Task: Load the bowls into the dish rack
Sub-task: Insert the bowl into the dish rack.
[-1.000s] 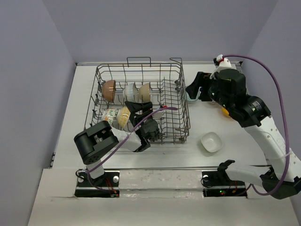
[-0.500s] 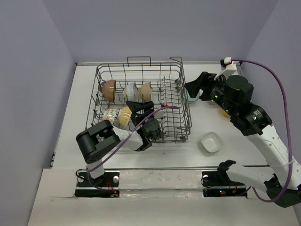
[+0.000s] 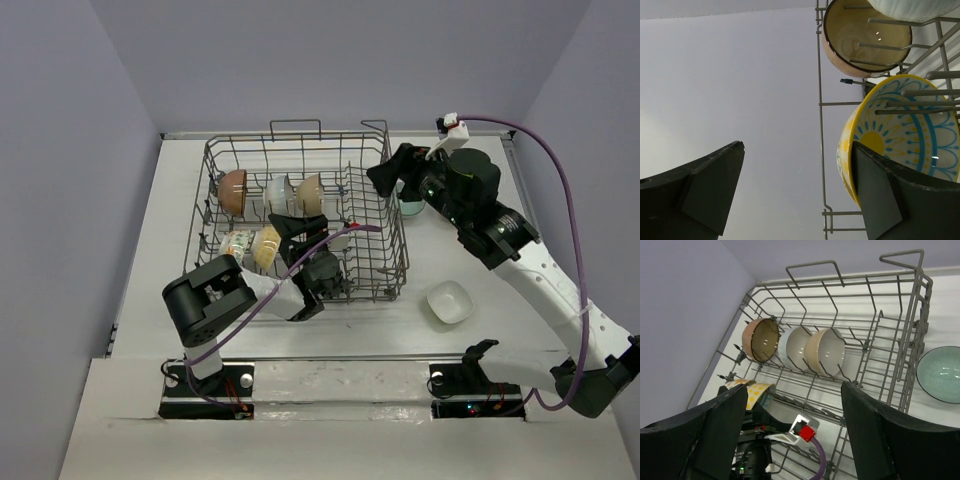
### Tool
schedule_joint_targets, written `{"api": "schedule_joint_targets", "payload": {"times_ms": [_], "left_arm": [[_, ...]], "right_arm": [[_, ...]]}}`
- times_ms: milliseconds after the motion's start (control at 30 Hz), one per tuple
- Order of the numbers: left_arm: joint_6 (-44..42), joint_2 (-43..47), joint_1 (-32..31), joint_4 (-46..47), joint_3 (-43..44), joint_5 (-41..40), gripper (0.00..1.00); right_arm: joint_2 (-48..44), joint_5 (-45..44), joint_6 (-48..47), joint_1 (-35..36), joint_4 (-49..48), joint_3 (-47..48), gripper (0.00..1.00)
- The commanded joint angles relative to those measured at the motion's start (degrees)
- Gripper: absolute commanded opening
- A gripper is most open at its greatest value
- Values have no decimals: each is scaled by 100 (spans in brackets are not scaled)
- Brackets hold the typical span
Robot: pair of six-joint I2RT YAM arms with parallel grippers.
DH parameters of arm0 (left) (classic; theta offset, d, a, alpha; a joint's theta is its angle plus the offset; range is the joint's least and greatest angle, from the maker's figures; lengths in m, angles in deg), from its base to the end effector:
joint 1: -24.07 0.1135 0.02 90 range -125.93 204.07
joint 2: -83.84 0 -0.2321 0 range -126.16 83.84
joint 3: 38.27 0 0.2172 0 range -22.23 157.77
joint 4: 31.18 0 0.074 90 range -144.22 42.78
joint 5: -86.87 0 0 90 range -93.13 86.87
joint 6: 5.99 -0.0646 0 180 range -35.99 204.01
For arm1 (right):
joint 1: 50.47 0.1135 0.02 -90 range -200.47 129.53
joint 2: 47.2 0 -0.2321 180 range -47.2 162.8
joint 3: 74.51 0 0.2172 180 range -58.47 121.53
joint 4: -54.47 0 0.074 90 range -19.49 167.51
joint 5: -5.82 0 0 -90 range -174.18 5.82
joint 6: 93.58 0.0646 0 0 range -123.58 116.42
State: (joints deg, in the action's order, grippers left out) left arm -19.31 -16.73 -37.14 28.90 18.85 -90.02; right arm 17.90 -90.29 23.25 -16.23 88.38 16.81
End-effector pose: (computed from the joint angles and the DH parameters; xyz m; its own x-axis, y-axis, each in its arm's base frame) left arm 0.1984 -0.2270 0.2145 -0.4339 0.8992 -0.0573 -0.0389 0.0449 0.9982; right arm 0.2139 0.1373 0.4015 -0.3119 0.3306 -0.8908 -0.3715 0.8204 0.4346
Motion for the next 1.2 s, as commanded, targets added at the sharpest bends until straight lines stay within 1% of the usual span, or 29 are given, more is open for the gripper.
{"api": "schedule_joint_targets", "payload": {"times_ms": [0, 167, 267, 367, 533, 733, 933, 1167], "left_arm": [[6, 2, -102, 4341, -434, -1155, 99], [-29, 318, -137, 4341, -478, -1163, 99], [-3, 424, -207, 4333, -522, -1163, 99], [49, 451, -277, 4333, -557, -1163, 99], [146, 197, -435, 4333, -584, -1163, 99], [295, 64, -436, 4341, -592, -1163, 99], [322, -32, -471, 4341, -417, -1163, 99], [524, -550, -523, 4333, -408, -1155, 99]], "right_arm": [[-6, -268, -29, 109, 76, 242, 81], [230, -57, -20, 109, 33, 171, 81], [362, -101, -55, 109, -55, 197, 81], [582, -189, -90, 162, 94, 311, 81], [626, -154, -29, 162, -73, 171, 82], [741, -119, -64, 162, -55, 179, 82], [855, -48, -64, 162, -64, 179, 82], [899, -13, -134, 215, 59, 302, 83]]}}
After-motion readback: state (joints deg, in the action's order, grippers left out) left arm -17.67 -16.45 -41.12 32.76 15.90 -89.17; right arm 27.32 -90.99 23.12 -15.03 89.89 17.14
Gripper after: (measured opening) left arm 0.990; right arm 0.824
